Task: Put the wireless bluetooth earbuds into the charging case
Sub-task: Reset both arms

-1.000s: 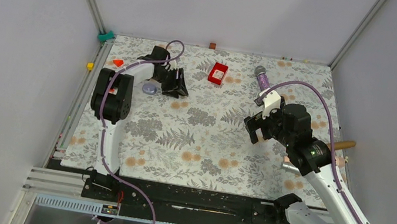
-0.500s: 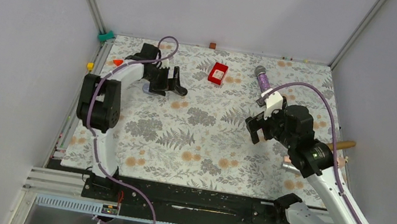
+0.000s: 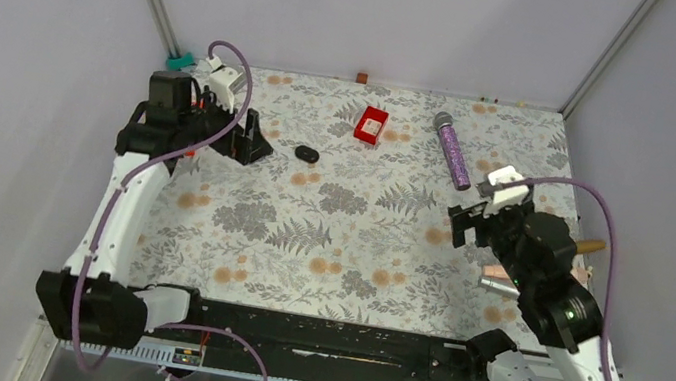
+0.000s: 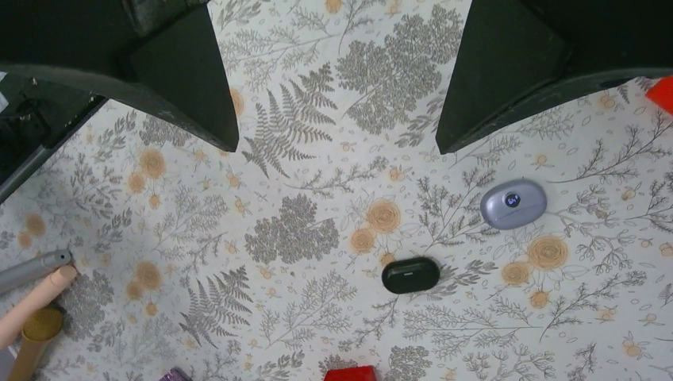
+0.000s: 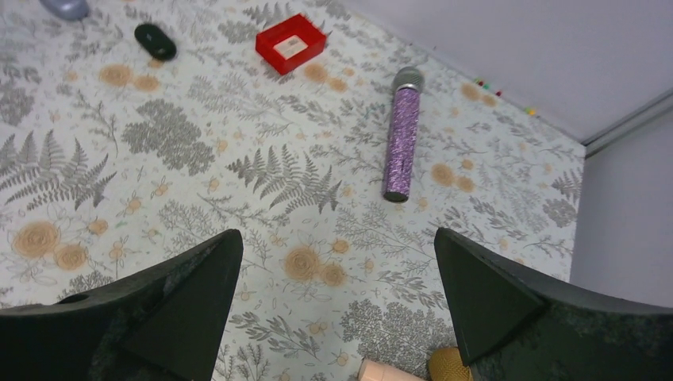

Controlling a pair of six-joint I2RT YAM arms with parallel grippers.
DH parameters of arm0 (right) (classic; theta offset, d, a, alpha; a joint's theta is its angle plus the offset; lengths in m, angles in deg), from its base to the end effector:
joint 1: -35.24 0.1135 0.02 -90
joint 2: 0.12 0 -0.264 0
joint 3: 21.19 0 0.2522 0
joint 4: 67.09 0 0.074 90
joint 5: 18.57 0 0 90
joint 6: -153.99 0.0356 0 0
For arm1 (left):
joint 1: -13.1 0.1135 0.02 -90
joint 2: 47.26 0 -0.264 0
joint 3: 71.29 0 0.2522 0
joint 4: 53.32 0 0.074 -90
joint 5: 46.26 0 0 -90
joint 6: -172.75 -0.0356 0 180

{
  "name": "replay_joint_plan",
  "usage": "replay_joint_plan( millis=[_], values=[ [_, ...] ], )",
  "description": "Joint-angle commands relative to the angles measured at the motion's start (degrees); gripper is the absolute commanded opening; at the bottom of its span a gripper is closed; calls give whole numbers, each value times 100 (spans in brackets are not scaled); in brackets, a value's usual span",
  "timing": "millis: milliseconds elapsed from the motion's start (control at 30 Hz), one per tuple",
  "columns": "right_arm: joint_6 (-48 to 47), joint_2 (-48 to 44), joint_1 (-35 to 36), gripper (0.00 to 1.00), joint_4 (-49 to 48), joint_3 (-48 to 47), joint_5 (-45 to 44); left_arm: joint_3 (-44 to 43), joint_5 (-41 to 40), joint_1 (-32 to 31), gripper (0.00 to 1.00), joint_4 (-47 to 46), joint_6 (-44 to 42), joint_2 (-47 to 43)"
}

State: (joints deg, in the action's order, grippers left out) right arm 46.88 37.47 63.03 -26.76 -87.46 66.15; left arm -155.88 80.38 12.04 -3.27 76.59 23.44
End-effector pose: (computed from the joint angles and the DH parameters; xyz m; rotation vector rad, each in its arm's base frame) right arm 0.1247 0.0620 0.3735 -0.6153 1.6634 0.0530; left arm 0.2599 -0.0261 0.3627 0.4847 2.0742 -0.6474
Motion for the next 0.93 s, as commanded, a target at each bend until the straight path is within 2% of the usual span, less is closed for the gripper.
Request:
replay_joint_plan(
  millis=[0, 100, 200, 400, 500, 700, 900],
  values=[
    [265, -770, -30, 98, -256, 226, -463, 328, 370, 159, 99, 534, -617, -700],
    [404, -1438, -30, 99, -332, 409, -493, 277, 279, 226, 99, 974, -877, -1214],
    [613, -1963, -29, 98, -215, 387, -572, 330, -180, 231, 98, 1222, -1016, -1990],
    [643, -2411, -28, 99, 192, 33, -938, 981, -1058, 235, 99, 740, -905, -4131],
    [585, -2484, -33, 98, 536, -313, -1003, 614, -1263, 235, 99, 1328, -899, -4296],
    [354, -2659, -43, 99, 1072, -811, -821, 1067, -1643, 345, 98, 998, -537, -4741],
    [419, -2704, -63, 99, 946, -741, -813, 1251, -1632, 443, 99, 844, -354, -4741]
  ],
)
